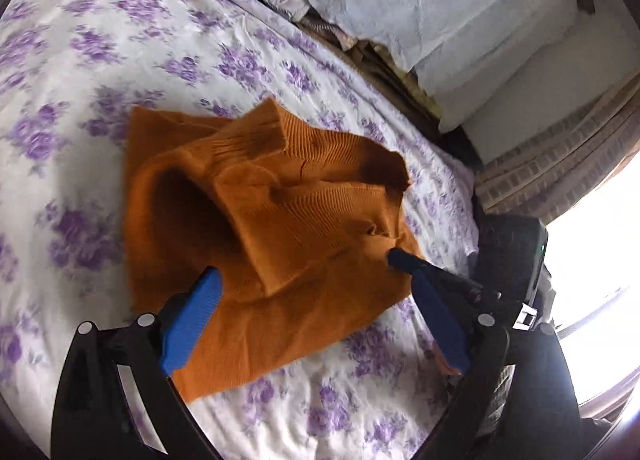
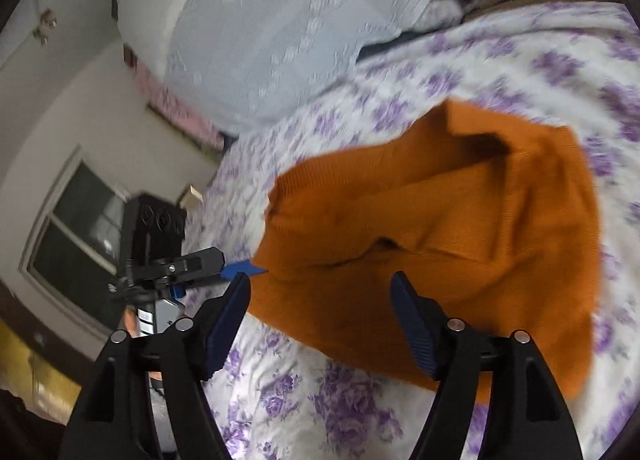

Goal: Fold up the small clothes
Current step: 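Lift the hem with both grippers and fold it toward the collar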

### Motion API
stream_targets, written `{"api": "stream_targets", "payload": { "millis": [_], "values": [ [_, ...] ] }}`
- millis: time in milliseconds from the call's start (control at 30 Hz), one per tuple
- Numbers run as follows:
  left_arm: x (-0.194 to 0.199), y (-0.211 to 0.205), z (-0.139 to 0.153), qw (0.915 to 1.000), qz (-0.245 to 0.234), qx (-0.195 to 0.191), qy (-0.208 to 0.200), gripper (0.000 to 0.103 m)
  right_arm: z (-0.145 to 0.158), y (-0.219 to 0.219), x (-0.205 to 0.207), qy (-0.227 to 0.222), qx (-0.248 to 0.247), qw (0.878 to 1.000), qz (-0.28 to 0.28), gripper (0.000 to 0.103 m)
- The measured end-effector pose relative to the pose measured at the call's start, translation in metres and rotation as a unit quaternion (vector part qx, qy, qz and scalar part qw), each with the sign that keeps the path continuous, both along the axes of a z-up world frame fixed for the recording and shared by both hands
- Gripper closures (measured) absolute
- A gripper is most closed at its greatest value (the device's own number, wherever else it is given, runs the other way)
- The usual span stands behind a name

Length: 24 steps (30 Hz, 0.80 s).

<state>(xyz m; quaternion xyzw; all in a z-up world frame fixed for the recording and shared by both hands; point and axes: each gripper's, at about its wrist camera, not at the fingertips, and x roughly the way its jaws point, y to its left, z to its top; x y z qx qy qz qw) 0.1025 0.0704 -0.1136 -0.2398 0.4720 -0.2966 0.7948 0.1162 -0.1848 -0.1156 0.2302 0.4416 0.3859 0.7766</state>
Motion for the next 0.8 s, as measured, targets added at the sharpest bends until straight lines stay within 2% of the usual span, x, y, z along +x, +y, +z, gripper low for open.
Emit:
{"api": "stream_targets", "payload": {
  "millis": [67, 133, 200, 233, 267, 333, 400, 500, 600, 700, 733, 767, 800],
  "values": [
    [0.019, 0.000, -0.003, 0.9998, 0.018, 0.005, 0.006, 0.011, -0.008, 0.003, 0.019, 0.018, 0.003, 1.000, -0.013, 0.028],
    [0.037, 0.013, -0.001, 0.9973, 0.073, 0.006, 0.003, 0.011, -0.001, -0.003, 0.040, 0.006, 0.033, 0.998, -0.057, 0.029],
    [0.057, 0.035, 0.003, 0.9911, 0.128, -0.037, 0.006, 0.011, 0.014, -0.023, 0.055, -0.025, 0.067, 0.990, -0.119, 0.029],
    [0.064, 0.048, 0.006, 0.9852, 0.160, -0.060, 0.010, 0.011, 0.022, -0.036, 0.061, -0.040, 0.090, 0.984, -0.151, 0.029],
    [0.067, 0.055, 0.007, 0.9817, 0.178, -0.065, 0.012, 0.011, 0.025, -0.046, 0.063, -0.041, 0.106, 0.979, -0.171, 0.029],
    [0.065, 0.065, 0.010, 0.9787, 0.193, -0.068, 0.016, 0.011, 0.025, -0.062, 0.061, -0.027, 0.140, 0.973, -0.184, 0.028],
    [0.058, 0.065, 0.011, 0.9816, 0.177, -0.069, 0.014, 0.010, 0.020, -0.071, 0.050, -0.028, 0.143, 0.972, -0.184, 0.028],
    [0.047, 0.045, 0.007, 0.9888, 0.146, -0.028, 0.012, 0.010, 0.012, -0.067, 0.043, -0.027, 0.124, 0.974, -0.187, 0.027],
    [0.052, 0.012, 0.008, 0.9938, 0.108, 0.026, 0.002, 0.010, 0.011, -0.051, 0.047, -0.011, 0.144, 0.978, -0.154, 0.027],
    [0.065, -0.019, 0.005, 0.9913, 0.100, 0.086, -0.009, 0.009, 0.003, -0.034, 0.058, 0.004, 0.142, 0.983, -0.119, 0.022],
    [0.074, -0.025, -0.004, 0.9888, 0.106, 0.105, 0.002, 0.009, -0.008, -0.035, 0.066, 0.023, 0.134, 0.982, -0.129, 0.022],
    [0.079, -0.026, -0.012, 0.9867, 0.112, 0.117, 0.010, 0.009, -0.017, -0.041, 0.069, 0.039, 0.128, 0.980, -0.149, 0.024],
    [0.086, -0.025, -0.023, 0.9853, 0.116, 0.125, 0.016, 0.009, -0.027, -0.052, 0.073, 0.052, 0.129, 0.974, -0.178, 0.037]
  ]
}}
